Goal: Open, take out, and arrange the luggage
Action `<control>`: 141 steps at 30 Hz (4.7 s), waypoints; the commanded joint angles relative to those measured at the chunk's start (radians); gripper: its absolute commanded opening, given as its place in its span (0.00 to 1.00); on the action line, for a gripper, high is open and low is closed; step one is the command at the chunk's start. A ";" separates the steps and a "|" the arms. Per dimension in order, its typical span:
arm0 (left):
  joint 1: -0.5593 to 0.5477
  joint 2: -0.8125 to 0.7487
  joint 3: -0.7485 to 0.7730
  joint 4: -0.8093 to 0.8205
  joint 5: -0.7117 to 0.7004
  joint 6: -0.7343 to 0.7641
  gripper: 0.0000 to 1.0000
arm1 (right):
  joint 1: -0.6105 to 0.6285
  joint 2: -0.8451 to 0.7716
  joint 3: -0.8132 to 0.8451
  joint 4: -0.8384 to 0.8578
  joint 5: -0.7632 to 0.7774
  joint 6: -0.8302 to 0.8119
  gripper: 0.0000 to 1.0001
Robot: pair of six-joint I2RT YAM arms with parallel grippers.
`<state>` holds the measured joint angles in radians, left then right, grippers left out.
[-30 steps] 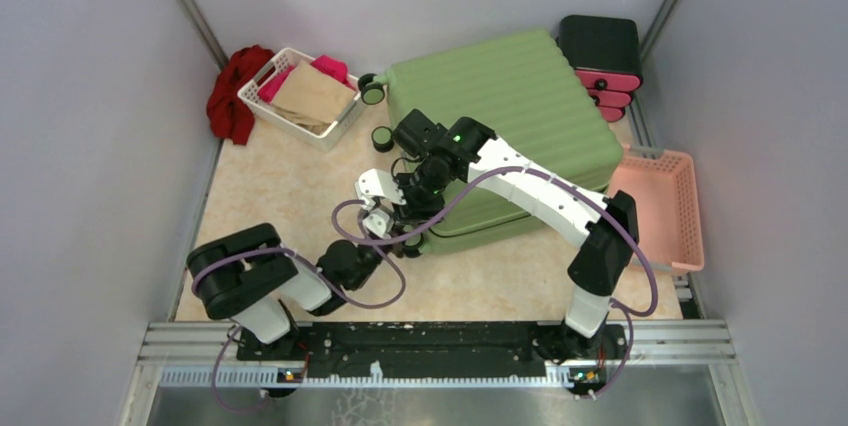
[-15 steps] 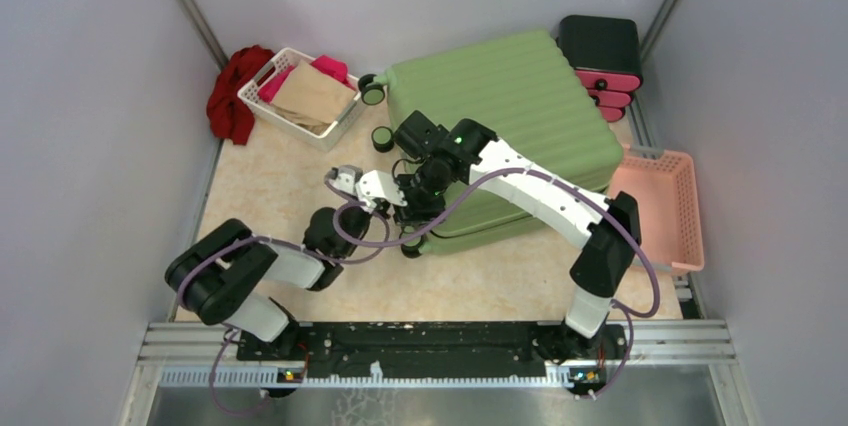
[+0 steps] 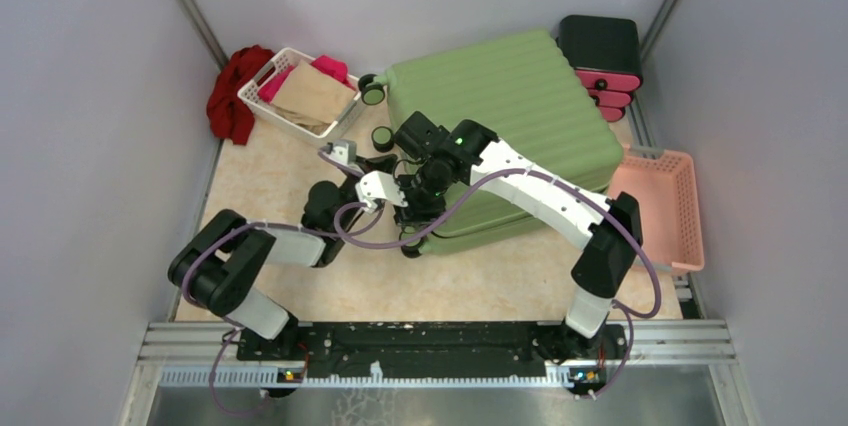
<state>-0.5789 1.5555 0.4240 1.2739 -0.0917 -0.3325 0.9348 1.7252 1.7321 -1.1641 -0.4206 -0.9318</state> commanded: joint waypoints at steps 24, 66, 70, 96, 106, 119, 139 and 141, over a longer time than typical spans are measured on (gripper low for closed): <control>0.120 0.225 -0.142 0.394 0.670 0.148 0.64 | -0.011 -0.050 0.047 -0.099 -0.126 0.010 0.00; 0.008 0.200 -0.113 0.518 0.486 0.288 0.25 | -0.011 -0.031 0.055 -0.111 -0.130 0.007 0.00; 0.007 0.194 -0.120 0.517 0.482 0.289 0.14 | -0.011 -0.031 0.055 -0.111 -0.128 0.007 0.00; 0.035 0.158 -0.079 0.343 0.259 0.131 0.00 | -0.011 -0.061 0.019 -0.097 -0.112 0.008 0.00; 0.129 0.159 0.050 0.128 0.302 0.008 0.00 | -0.012 -0.080 0.003 -0.090 -0.105 0.007 0.00; 0.226 0.186 0.206 -0.054 0.397 -0.008 0.00 | -0.013 -0.079 0.002 -0.088 -0.101 0.007 0.00; 0.327 0.384 0.480 -0.155 0.341 -0.067 0.00 | -0.013 -0.059 0.012 -0.089 -0.101 0.006 0.00; 0.337 0.409 0.508 -0.157 0.330 -0.070 0.00 | -0.013 -0.057 0.011 -0.089 -0.103 0.006 0.00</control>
<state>-0.2859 1.9331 0.8455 1.0531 0.3370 -0.3836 0.9260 1.7214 1.7279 -1.1702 -0.4389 -0.9531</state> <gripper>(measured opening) 0.006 0.487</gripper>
